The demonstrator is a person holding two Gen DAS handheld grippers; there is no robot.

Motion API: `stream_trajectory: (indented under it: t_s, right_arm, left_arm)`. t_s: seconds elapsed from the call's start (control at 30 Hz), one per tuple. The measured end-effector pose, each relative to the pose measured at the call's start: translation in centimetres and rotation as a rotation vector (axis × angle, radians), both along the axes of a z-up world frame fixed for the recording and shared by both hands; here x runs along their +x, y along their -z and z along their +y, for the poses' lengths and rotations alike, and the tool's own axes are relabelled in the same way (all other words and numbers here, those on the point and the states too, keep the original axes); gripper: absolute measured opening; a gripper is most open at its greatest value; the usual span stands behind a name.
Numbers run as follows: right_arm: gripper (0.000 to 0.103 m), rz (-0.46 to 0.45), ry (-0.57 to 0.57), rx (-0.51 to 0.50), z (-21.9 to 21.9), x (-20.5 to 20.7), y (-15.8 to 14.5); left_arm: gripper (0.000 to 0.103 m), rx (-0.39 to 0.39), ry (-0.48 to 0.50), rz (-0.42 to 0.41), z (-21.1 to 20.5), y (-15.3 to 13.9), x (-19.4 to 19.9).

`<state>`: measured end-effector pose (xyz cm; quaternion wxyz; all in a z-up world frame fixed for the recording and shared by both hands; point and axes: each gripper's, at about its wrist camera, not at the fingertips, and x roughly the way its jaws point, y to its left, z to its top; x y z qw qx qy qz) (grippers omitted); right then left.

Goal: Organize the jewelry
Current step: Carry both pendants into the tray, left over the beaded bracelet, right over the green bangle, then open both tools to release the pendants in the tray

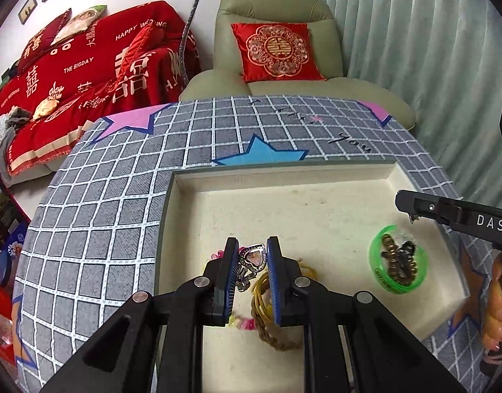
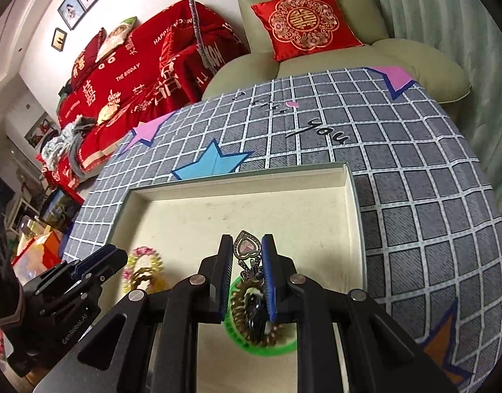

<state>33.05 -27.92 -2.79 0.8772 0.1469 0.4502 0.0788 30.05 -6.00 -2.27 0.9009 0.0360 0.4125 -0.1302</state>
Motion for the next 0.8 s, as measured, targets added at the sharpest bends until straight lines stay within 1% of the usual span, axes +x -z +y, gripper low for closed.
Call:
stream_trajectory:
  t_s: [0.2,0.33,0.5,0.67,0.73,0.77,0.8]
  right_arm:
    - [0.019,0.014,0.003,-0.017,0.2,0.9,1.5]
    - [0.019,0.034,0.001,-0.030,0.4,1.2,2.3]
    - [0.020,0.043,0.002,-0.039,0.5,1.4,2.8]
    - [0.021,0.056,-0.006,-0.022,0.5,1.4,3.0]
    - [0.034,0.058,-0.001,-0.005,0.2,1.4,3.0]
    - [0.050,0.054,0.002,0.003,0.1,1.4,2.9]
    - [0.056,0.040,-0.001,0.020,0.0,1.2,2.6]
  left_arm:
    - [0.027,0.027,0.002,0.016,-0.5,1.4,0.6]
    - [0.027,0.045,-0.008,0.014,-0.8,1.8,0.8]
    - [0.027,0.077,-0.017,0.022,-1.0,2.4,1.0]
    - [0.028,0.098,-0.027,0.018,-1.2,2.4,1.0]
    - [0.028,0.103,-0.032,0.018,-1.2,2.4,1.1]
    - [0.028,0.104,-0.034,0.020,-1.1,2.4,1.1]
    - [0.028,0.103,-0.034,0.021,-1.1,2.3,1.1]
